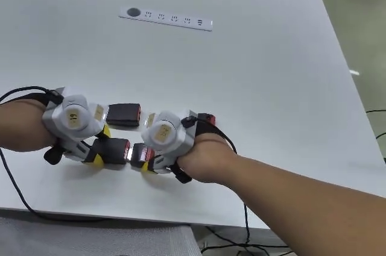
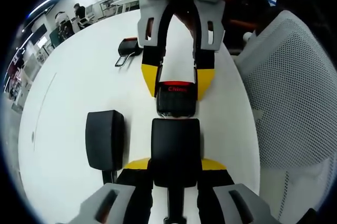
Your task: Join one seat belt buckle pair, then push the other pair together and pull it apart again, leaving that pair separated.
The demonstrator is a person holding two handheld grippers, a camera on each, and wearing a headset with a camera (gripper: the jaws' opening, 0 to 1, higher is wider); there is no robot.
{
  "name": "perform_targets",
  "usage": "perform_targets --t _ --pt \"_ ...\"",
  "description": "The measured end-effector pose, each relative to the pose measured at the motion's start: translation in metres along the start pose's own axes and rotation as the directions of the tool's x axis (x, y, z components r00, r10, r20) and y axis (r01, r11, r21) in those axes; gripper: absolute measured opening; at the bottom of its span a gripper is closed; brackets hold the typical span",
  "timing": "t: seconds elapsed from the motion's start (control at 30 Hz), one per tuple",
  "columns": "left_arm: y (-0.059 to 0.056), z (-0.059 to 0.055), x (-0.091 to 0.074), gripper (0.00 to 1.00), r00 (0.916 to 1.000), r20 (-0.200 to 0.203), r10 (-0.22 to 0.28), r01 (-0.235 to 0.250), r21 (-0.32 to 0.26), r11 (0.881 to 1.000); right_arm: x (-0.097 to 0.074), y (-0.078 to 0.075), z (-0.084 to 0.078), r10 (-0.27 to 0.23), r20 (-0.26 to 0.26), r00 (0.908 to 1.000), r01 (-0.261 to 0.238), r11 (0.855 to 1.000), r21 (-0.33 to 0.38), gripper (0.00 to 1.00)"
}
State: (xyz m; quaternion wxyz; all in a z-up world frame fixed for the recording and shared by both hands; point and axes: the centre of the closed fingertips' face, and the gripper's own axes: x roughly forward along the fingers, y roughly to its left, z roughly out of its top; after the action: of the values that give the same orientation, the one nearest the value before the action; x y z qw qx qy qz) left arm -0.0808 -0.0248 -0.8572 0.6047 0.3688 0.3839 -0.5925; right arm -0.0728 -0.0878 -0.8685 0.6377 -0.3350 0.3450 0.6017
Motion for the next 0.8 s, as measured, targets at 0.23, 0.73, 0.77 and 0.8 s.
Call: perform_targets --t 0.23,0.73,0.77,0.8 --pt "0.0001 -0.0013 -0.0003 0.33 0.9999 -0.001 0.01 -0.01 0.007 1.0 0.0002 0.0012 -0.0001 -0.008 0.01 0.9999 0.007 1.0 0.005 0.31" --pt "-0.0001 -0.0013 -0.0013 0.34 0.9994 -0.034 0.001 -0.001 0.004 1.0 0.0006 0.0011 0.0004 -0.011 0.039 0.9992 0.009 0.999 0.036 0.34" --pt "-0.0003 -0.0012 -0.0012 0.34 0.9994 -0.036 0.003 -0.003 0.004 1.0 0.0007 0.0011 0.0001 -0.012 0.034 0.9993 0.011 1.0 0.029 0.34" --pt "-0.0004 -0.0012 -0.0013 0.34 0.9993 -0.037 0.004 -0.004 0.001 1.0 0.0014 0.0016 -0.0004 -0.015 0.026 0.9995 0.014 1.0 0.018 0.34"
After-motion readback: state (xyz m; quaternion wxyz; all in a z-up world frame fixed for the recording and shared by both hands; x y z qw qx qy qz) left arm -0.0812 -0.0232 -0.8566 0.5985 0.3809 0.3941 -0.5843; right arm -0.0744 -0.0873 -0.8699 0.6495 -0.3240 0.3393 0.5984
